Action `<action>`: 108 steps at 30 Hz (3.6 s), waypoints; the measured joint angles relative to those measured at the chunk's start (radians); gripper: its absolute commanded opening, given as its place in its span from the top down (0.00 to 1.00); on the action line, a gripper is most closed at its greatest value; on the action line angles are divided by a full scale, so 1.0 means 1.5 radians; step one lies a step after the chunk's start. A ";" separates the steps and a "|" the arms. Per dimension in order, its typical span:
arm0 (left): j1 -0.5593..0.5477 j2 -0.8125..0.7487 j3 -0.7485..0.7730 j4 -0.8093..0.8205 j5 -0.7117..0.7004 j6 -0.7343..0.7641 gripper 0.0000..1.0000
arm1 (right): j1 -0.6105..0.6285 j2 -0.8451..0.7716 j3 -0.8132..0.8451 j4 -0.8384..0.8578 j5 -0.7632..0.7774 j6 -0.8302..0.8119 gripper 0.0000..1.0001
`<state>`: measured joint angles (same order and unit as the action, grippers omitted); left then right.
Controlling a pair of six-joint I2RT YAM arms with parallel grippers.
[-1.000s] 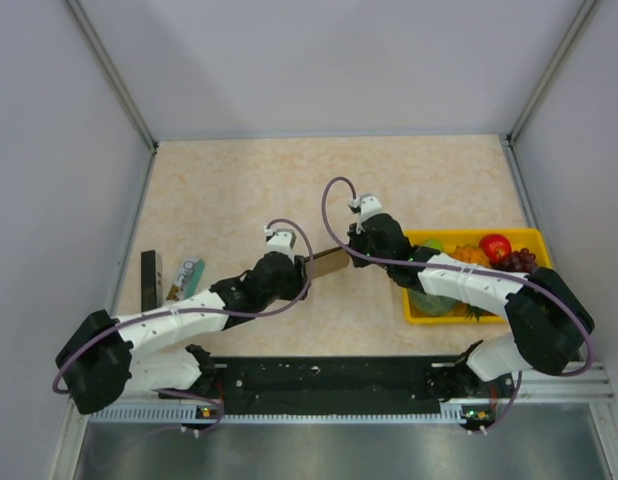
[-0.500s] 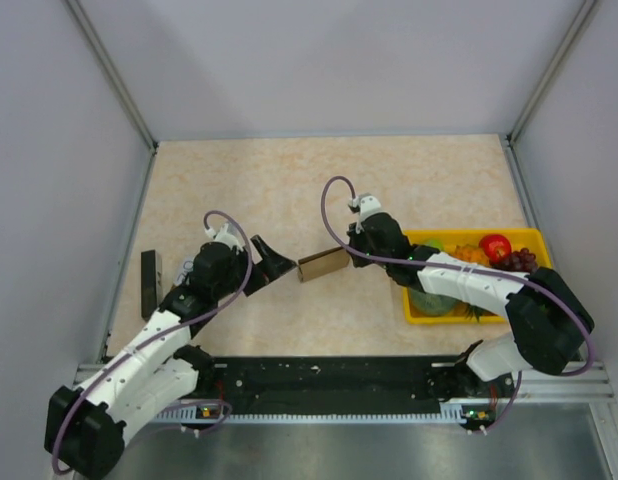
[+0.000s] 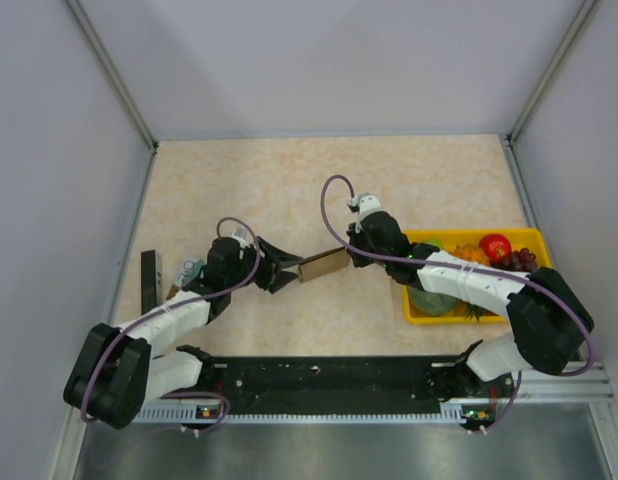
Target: Fold the paper box
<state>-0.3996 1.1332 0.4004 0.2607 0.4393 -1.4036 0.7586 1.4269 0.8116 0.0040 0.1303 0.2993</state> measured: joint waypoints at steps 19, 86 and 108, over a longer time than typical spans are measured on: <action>0.013 0.013 0.048 -0.037 -0.017 0.100 0.53 | 0.002 0.007 0.015 -0.018 -0.001 -0.001 1.00; -0.111 0.046 -0.072 0.233 -0.190 0.336 0.87 | -0.012 0.011 0.015 -0.012 0.007 0.031 0.73; -0.115 0.057 -0.066 0.243 -0.198 0.344 0.88 | -0.131 -0.122 0.028 -0.205 -0.173 0.435 0.01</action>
<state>-0.5724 1.2186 0.3008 0.6250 0.1421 -0.8875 0.5613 1.2434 0.8536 -0.3031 -0.1295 0.9512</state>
